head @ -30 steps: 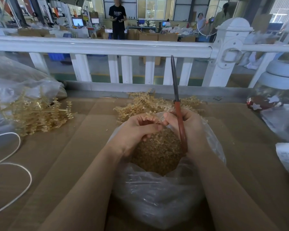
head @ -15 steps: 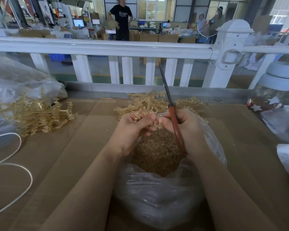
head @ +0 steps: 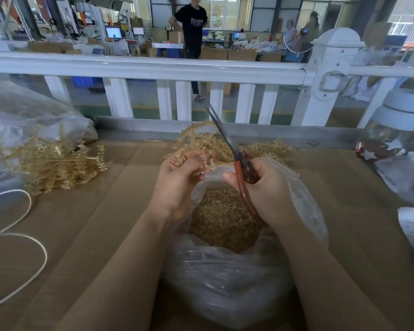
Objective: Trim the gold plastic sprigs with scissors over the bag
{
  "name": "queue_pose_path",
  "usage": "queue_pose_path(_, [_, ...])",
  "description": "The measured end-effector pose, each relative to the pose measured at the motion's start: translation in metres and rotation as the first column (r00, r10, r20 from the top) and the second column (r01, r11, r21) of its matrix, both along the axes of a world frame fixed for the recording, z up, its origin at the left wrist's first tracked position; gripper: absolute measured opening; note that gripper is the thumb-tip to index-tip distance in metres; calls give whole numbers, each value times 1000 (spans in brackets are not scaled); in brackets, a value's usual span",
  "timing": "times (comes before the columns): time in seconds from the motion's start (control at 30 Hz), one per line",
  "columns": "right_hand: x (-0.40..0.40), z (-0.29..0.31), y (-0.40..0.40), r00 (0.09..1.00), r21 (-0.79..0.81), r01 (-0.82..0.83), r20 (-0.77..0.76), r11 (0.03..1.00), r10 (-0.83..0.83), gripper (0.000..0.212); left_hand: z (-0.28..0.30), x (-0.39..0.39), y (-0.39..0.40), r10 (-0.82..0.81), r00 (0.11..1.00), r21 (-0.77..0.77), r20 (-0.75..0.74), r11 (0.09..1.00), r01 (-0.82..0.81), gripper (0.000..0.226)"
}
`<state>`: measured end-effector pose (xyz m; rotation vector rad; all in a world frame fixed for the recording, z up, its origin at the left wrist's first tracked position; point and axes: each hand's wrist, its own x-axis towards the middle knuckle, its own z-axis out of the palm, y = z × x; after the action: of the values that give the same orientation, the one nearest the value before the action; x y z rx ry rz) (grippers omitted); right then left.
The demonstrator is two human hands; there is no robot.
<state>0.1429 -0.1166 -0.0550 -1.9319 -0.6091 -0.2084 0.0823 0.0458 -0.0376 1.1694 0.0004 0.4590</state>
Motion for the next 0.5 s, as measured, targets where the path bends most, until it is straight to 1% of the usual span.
queue_pose_path(0.07, [1, -1, 0, 998, -90, 39, 57, 995, -34, 31, 1, 0, 3, 32, 999, -53, 29, 998, -31, 31])
queue_pose_path(0.13, [0, -2, -1, 989, -178, 99, 127, 979, -77, 39, 2, 0, 5, 52, 998, -100, 48, 994, -47, 23])
queue_pose_path(0.23, [-1, -2, -2, 962, -253, 185, 245, 950, -122, 35, 2, -1, 8, 53, 996, -144, 72, 989, -42, 7])
queue_pose_path(0.3, [1, -4, -2, 967, -290, 178, 231, 940, -112, 33, 0, 0, 8, 46, 997, -162, 67, 986, -35, 2])
queue_pose_path(0.37, [3, -6, -2, 968, -313, 161, 234, 936, -88, 38, 0, 1, 9, 47, 998, -176, 50, 984, -38, 5])
queue_pose_path(0.5, [1, -5, -2, 969, -347, 142, 242, 927, -58, 42, -2, 2, 11, 1, 999, -138, 52, 990, 6, 17])
